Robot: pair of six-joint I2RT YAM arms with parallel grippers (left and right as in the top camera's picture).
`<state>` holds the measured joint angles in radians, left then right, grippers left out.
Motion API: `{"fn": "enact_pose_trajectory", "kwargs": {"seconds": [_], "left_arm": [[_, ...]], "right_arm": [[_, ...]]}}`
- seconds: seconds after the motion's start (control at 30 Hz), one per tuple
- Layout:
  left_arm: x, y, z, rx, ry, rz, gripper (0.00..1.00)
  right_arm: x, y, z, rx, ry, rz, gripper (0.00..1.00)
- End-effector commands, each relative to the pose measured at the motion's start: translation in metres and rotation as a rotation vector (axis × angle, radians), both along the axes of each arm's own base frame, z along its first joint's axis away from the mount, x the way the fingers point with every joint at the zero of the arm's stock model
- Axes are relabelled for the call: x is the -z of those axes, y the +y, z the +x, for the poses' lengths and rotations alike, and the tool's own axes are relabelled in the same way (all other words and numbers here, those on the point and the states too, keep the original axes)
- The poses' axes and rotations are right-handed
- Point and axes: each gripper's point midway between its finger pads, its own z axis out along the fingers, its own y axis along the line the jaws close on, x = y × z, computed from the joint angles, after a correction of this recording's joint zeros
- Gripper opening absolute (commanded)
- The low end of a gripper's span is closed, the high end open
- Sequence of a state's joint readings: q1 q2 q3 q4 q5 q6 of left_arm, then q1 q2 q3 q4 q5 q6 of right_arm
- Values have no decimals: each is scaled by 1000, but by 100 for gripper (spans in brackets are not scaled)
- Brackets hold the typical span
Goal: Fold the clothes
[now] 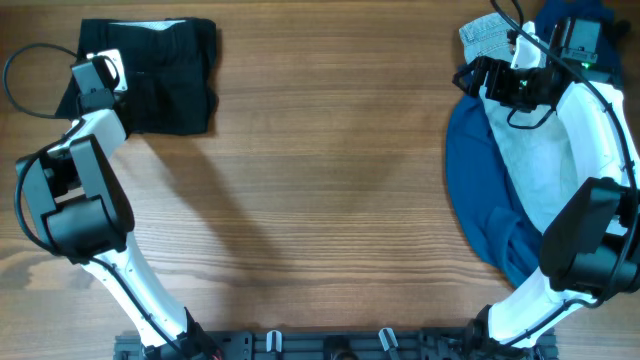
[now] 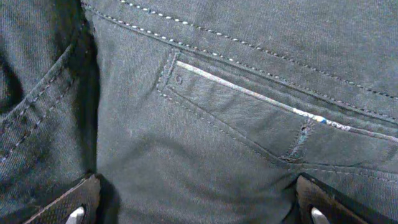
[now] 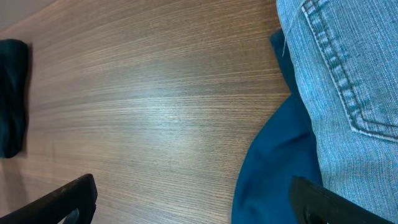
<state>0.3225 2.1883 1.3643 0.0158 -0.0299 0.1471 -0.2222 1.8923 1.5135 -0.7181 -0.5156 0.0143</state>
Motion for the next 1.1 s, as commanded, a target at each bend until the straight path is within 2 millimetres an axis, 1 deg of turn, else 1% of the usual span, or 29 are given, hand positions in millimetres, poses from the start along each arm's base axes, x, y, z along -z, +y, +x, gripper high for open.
{"fn": "enact_pose_trajectory", "kwargs": {"seconds": [0.0,0.1,0.13,0.17,0.2,0.23,0.33,0.4,0.43,0.47,0.5,0.53,0.57,0.6,0.63,0.7,0.77,0.83,0.9,0.97,1.03,1.07], "left_arm": [[26,2,-8,-42,54,-2,100],[8,-12,1,-13,21,8,100],[-5,-15,6,-5,-4,15,100],[-22,-19,11,5,-36,24,100],[-51,-26,15,18,-81,36,100],[-67,-31,16,27,-101,41,100],[-130,-51,12,60,-177,58,100],[-166,-65,6,82,-223,66,100],[-184,-74,2,96,-246,70,100],[-205,-88,-5,120,-268,72,100],[-215,-99,-10,140,-272,69,100],[-222,-109,-15,157,-273,66,100],[-229,-124,-22,190,-266,56,100],[-233,-137,-28,219,-259,45,100],[-237,-160,-36,280,-247,16,100],[-238,-189,-47,360,-224,-24,100],[-237,-215,-57,420,-192,-44,100],[-234,-242,-70,479,-158,-54,100],[-234,-261,-82,501,-136,-82,100],[-237,-270,-94,482,-117,-131,100],[-241,-270,-104,456,-110,-163,100],[-240,-269,-108,456,-97,-162,100]], "right_arm": [[-13,3,3,-14,-38,-1,100],[-15,0,7,-14,-59,-20,100],[-16,-1,9,-15,-70,-22,100],[-18,-1,13,-15,-88,-27,100],[-20,-2,16,-25,-108,-38,100],[-23,-4,19,-31,-132,-52,100],[-30,-9,25,-22,-171,-85,100],[-38,-14,25,-23,-195,-131,100],[-44,-20,25,1,-205,-170,100],[-61,-26,22,18,-238,-215,100],[-73,-26,20,15,-267,-231,100],[-85,-26,17,16,-293,-242,100],[-106,-27,12,25,-333,-259,100],[-118,-26,7,28,-358,-266,100],[-138,-24,-2,32,-393,-272,100],[-155,-20,-17,31,-409,-273,100],[-164,-16,-31,30,-404,-272,100],[-168,-13,-49,14,-381,-278,100],[-170,-10,-61,9,-361,-280,100],[-174,-8,-72,30,-343,-258,100],[-173,-5,-84,50,-306,-233,100],[-171,-5,-87,52,-293,-229,100]]}}
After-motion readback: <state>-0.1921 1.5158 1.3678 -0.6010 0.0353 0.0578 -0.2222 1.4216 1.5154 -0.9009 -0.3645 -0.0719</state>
